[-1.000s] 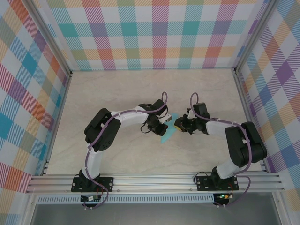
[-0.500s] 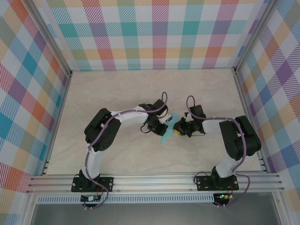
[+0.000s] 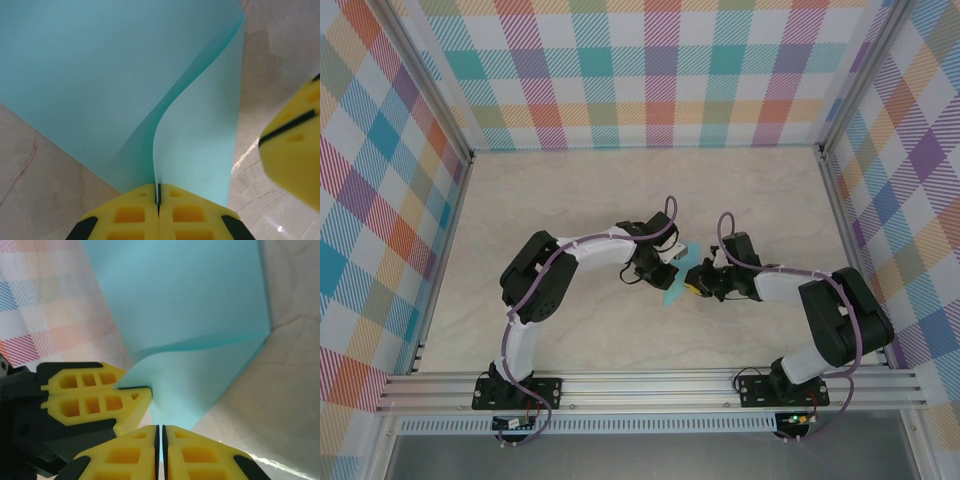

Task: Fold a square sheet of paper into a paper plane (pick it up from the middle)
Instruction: Third fold the triangle at the center of the table.

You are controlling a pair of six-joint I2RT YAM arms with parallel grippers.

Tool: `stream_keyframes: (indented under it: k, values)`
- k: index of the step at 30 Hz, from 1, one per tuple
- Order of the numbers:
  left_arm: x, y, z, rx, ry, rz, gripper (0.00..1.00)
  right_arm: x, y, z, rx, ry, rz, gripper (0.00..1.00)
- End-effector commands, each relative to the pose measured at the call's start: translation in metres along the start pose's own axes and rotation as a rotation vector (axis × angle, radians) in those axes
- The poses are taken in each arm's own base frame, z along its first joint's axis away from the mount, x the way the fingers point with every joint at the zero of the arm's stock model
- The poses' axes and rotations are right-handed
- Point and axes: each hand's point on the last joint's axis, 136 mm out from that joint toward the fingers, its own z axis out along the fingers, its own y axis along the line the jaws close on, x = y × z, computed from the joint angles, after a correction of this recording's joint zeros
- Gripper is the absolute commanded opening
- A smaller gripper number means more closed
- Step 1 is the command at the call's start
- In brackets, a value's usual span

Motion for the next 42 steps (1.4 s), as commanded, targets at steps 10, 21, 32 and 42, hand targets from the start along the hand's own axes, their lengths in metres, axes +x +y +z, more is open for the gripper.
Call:
stream_keyframes:
  k: [10,21,32,42]
  values:
    - [0.028,0.011,0.020,-0.019,0.109,-0.034,0.05,-0.004,-0.017,0.025,0.054,0.010,0.019,0.10]
    - [-0.007,0.013,-0.035,-0.073,-0.074,-0.153,0.34,-0.002,-0.024,0.024,0.102,0.023,0.022,0.10]
    - [-0.026,-0.008,-0.055,0.092,-0.208,-0.346,0.10,-0.004,-0.018,0.020,0.091,0.006,0.022,0.10]
    - [-0.024,0.017,-0.017,0.040,-0.153,-0.415,0.03,-0.007,-0.013,0.020,0.076,0.003,0.019,0.10]
